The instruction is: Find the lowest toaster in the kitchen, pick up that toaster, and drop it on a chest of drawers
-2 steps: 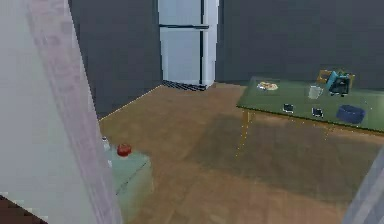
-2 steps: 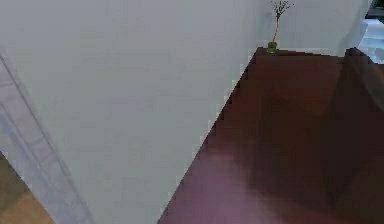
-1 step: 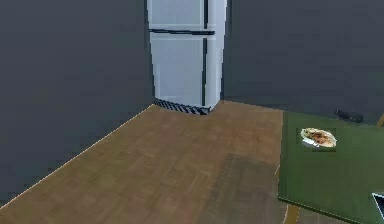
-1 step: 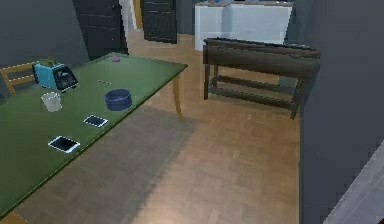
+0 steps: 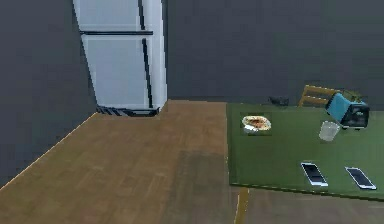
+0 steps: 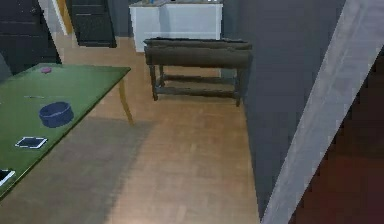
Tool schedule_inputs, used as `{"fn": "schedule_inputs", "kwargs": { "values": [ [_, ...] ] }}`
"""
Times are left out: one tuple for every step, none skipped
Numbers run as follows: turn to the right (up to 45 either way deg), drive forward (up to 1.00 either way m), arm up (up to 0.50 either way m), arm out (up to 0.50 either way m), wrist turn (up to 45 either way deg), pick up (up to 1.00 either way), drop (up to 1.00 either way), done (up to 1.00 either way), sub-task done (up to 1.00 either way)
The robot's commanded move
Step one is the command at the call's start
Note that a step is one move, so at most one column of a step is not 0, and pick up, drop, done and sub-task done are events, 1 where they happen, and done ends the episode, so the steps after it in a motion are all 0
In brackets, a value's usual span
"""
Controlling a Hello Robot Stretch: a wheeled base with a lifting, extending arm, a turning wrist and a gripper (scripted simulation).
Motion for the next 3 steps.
{"fn": "schedule_inputs", "kwargs": {
  "values": [
    [0.0, 0.10, 0.00, 0.00, 0.0, 0.00, 0.00, 0.00, 0.00],
    [-9.0, 0.00, 0.00, 0.00, 0.0, 0.00, 0.00, 0.00, 0.00],
    [0.0, 0.45, 0.00, 0.00, 0.0, 0.00, 0.00, 0.00, 0.00]
  ]
}}
